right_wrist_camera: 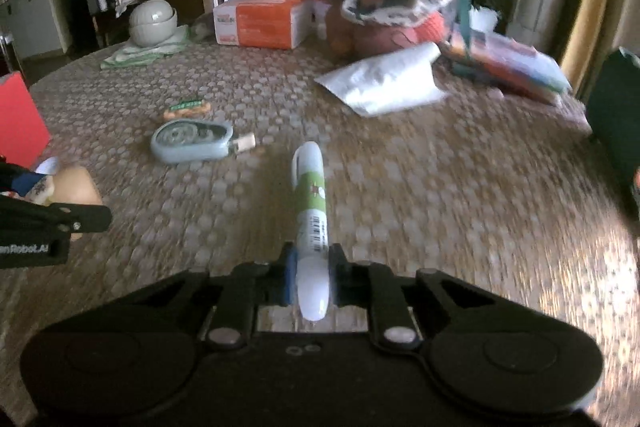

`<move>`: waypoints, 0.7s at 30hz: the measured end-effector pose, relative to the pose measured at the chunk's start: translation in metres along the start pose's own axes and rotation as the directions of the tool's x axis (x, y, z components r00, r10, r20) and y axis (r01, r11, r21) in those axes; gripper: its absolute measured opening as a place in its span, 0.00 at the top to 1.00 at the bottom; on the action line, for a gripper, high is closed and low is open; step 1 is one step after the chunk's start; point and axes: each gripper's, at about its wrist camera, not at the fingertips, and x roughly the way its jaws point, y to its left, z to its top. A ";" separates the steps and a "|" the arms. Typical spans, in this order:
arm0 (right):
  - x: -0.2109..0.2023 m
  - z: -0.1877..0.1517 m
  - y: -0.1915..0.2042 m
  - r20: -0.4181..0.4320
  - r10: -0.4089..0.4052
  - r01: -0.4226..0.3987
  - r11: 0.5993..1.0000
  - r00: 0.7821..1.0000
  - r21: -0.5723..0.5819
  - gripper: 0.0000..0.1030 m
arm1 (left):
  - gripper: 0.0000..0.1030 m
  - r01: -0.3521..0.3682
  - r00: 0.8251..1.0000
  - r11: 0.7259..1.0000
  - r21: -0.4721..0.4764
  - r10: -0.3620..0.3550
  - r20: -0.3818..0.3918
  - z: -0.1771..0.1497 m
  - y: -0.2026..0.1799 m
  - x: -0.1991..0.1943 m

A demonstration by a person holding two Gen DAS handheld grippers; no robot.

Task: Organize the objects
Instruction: 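Carry the tan toy and marker over the red shoebox with both tools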

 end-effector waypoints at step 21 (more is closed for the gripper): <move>-0.108 -0.028 0.008 0.083 -0.009 0.002 0.997 0.996 0.082 0.84 | 0.53 0.093 0.995 0.994 -0.051 -0.091 0.038 -0.035 0.011 -0.092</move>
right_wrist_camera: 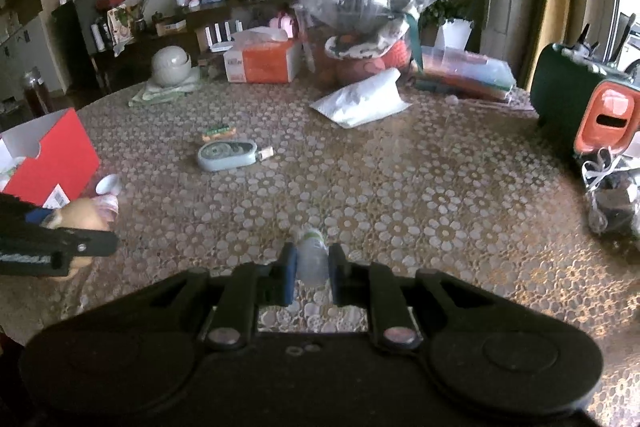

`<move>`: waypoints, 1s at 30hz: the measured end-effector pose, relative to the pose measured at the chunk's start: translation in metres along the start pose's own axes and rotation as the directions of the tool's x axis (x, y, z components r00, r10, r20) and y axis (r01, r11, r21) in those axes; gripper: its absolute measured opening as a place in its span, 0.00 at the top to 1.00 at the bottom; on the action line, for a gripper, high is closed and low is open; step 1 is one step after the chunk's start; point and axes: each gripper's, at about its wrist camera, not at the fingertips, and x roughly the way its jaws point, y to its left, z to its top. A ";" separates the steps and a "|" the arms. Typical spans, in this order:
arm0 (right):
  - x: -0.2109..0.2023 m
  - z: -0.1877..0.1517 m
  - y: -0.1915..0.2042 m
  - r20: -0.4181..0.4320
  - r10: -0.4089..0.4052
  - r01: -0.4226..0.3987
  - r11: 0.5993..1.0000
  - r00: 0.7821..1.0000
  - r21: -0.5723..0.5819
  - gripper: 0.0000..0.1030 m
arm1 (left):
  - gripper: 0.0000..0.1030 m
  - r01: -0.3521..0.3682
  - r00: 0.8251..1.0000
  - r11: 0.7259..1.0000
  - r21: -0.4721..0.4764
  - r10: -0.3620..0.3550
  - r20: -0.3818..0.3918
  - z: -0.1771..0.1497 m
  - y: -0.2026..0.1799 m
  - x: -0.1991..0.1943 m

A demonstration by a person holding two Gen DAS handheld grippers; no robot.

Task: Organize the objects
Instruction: 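Carry the tan toy and marker over the red shoebox with both tools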

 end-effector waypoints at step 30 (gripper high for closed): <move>-0.061 0.090 0.143 0.112 0.120 -0.095 0.974 0.986 -0.207 0.84 | 0.52 -0.090 0.991 0.993 -0.074 0.097 0.091 0.011 0.167 -0.130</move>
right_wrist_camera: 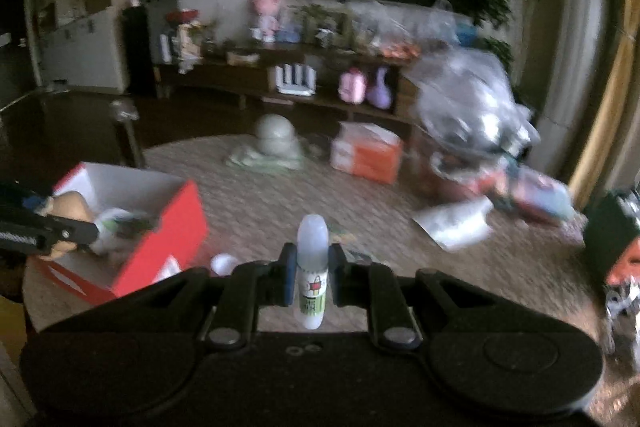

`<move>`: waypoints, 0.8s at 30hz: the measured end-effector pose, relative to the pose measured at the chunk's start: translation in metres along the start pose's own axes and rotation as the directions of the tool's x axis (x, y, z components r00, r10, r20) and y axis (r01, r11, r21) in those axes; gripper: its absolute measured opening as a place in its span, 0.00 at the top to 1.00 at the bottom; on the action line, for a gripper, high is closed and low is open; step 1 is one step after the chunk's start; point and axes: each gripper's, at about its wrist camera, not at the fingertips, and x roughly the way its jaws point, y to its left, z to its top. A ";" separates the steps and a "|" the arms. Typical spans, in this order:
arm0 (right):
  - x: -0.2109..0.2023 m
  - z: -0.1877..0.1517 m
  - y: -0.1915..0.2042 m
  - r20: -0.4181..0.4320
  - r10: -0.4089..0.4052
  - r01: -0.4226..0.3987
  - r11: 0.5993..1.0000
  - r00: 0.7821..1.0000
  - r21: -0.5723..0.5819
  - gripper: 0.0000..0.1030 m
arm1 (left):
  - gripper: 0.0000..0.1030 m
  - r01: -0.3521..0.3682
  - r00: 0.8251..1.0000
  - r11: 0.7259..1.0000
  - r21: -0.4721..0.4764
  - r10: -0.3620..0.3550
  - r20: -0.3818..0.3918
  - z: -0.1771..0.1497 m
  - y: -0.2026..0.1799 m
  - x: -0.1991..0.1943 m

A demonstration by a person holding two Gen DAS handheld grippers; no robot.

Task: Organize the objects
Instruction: 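Carry the tan toy and marker over the red shoebox with both tools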

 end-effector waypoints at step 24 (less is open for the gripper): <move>0.113 0.055 0.193 0.007 0.146 -0.141 0.966 0.989 -0.218 0.84 | 0.52 -0.161 0.982 0.985 -0.056 0.155 -0.108 -0.018 0.137 0.065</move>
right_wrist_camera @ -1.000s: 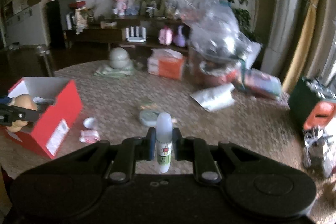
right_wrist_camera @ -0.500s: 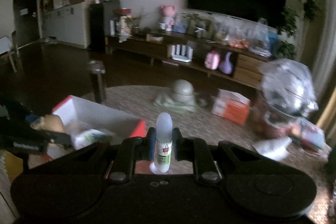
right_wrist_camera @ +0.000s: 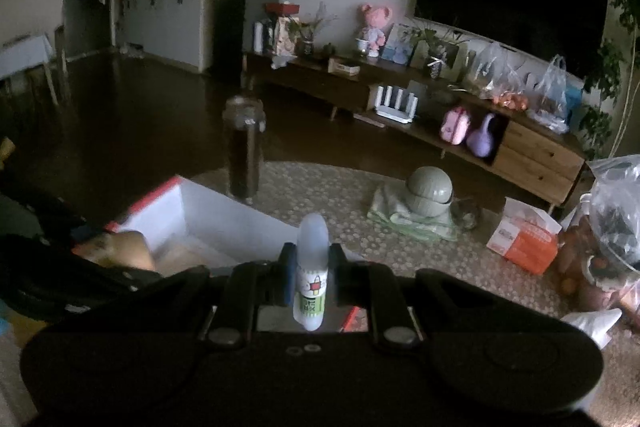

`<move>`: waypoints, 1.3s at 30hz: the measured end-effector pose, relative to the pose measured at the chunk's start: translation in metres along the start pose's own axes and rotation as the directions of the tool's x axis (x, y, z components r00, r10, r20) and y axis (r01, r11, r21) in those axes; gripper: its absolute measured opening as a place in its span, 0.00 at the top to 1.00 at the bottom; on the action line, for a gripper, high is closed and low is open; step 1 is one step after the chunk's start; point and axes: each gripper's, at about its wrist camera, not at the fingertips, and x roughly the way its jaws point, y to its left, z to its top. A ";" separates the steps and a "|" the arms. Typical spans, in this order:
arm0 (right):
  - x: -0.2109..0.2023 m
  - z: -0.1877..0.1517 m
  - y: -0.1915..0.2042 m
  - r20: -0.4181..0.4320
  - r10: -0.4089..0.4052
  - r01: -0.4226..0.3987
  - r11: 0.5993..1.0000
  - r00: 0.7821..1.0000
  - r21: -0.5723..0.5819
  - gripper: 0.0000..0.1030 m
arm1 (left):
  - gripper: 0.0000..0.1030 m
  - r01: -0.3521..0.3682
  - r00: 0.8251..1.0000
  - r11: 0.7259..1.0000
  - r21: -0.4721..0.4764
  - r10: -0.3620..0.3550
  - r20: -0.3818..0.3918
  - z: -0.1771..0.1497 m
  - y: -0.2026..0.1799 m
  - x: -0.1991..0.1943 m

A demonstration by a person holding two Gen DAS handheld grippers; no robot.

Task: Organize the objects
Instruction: 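Carry the tan toy and marker over the red shoebox with both tools, then open both tools to release the toy and marker into the box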

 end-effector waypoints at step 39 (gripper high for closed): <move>0.053 -0.065 0.049 -0.306 0.134 -0.129 0.991 0.943 0.036 0.75 | 0.27 0.018 0.993 0.999 -0.035 -0.021 -0.114 -0.034 0.011 0.063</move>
